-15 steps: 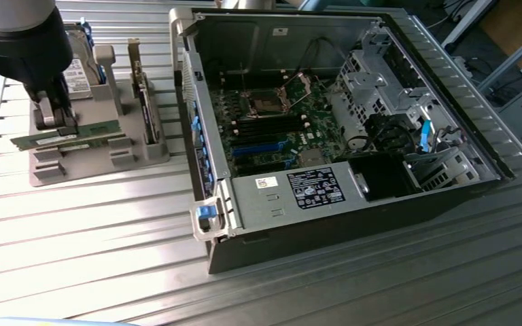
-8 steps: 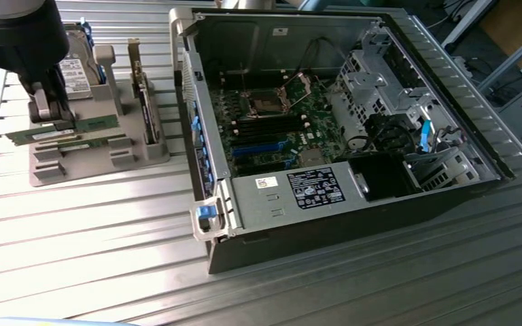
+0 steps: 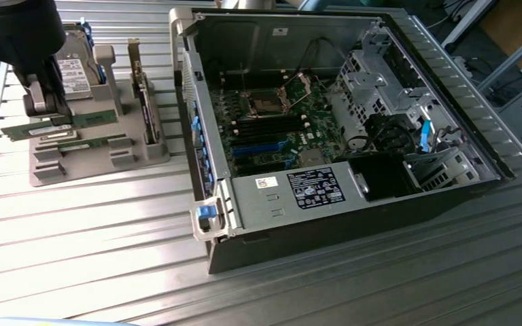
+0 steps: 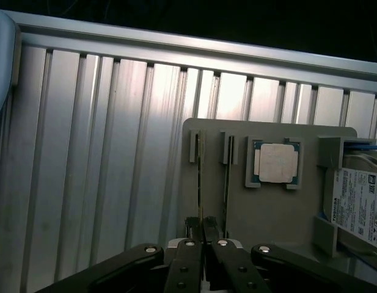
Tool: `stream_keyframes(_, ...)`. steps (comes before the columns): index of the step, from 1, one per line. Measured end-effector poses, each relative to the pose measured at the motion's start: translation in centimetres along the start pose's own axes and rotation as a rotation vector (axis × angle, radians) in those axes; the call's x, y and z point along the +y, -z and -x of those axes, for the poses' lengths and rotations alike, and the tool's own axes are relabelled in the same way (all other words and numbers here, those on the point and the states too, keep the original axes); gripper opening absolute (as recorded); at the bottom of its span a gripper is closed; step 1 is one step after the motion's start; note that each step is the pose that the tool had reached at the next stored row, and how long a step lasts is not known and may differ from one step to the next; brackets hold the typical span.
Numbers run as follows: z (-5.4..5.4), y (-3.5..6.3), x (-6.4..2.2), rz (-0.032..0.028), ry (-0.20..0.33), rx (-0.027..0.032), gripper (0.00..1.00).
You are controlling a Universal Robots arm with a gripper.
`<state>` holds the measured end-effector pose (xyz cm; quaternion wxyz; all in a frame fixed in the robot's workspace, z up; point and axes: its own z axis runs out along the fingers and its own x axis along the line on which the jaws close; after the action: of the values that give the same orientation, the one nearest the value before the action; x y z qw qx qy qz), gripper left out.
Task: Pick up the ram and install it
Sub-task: 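Pick up the ram and move it above insertion slot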
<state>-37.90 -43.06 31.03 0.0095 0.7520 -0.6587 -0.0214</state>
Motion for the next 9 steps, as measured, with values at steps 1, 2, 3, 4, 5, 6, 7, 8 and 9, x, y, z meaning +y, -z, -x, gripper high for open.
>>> stream_keyframes(1, 0.0, 0.13, 0.0, -0.0001, 0.0, -0.0001, 0.13)
stream_keyframes(2, 0.01, 0.23, 0.01, -0.0001, 0.0, -0.0001, 0.13)
stream_keyframes(3, 0.01, 0.42, 0.02, -0.0001, 0.0, -0.0001, 0.13)
stream_keyframes(4, 0.01, 0.51, 0.02, -0.0001, 0.0, -0.0001, 0.13)
stream_keyframes(5, 0.01, 0.59, 0.02, 0.0, 0.0, -0.0001, 0.13)
stream_keyframes(6, 0.01, 0.67, 0.03, 0.0, 0.0, -0.0001, 0.13)
stream_keyframes(7, 0.02, 0.78, 0.03, 0.0, 0.0, -0.0001, 0.13)
stream_keyframes(8, 0.02, 0.91, 0.04, -0.0001, 0.0, -0.0002, 0.13)
stream_keyframes(9, 0.02, 0.99, 0.04, -0.0001, 0.0, -0.0002, 0.13)
